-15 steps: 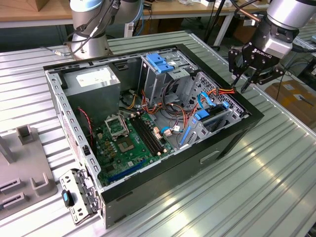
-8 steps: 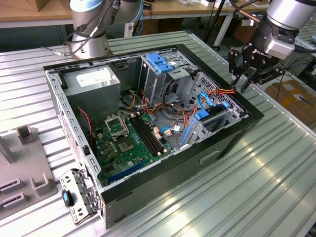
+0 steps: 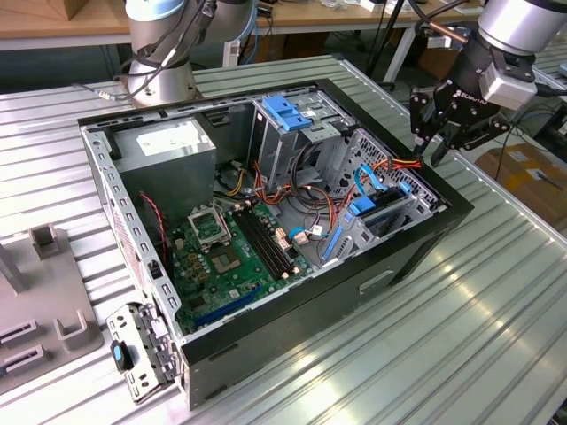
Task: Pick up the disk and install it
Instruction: 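Insert the second disk wire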
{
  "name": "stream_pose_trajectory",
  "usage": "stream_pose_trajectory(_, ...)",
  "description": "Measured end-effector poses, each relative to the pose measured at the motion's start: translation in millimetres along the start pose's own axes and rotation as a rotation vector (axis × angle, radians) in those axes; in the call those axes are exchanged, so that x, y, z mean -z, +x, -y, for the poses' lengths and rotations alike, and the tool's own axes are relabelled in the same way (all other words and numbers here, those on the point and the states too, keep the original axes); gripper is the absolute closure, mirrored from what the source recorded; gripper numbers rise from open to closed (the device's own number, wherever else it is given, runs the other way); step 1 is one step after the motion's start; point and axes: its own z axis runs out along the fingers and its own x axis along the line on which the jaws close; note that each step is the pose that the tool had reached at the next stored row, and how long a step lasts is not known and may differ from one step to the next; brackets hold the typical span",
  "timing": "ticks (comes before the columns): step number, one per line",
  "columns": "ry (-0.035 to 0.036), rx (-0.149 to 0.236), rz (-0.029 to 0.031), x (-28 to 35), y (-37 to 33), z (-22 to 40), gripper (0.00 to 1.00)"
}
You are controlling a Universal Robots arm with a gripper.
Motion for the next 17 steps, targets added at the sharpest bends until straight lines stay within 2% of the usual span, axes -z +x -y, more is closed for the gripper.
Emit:
stream_pose_trajectory(4, 0.0000, 0.002, 0.0001, 0.0, 0.0, 0.0, 0.64)
stream_pose_trajectory(9, 0.0019, 0.024, -0.0007, -1.4, 0.0, 0.1, 0.64)
stream_pose_trajectory(11, 0.0034, 0.042, -0.0016, -2.2, 0.0, 0.0, 0.64)
stream_pose_trajectory(17, 0.0067, 0.129, -0.0008, -6.1, -0.7, 0.4, 0.64)
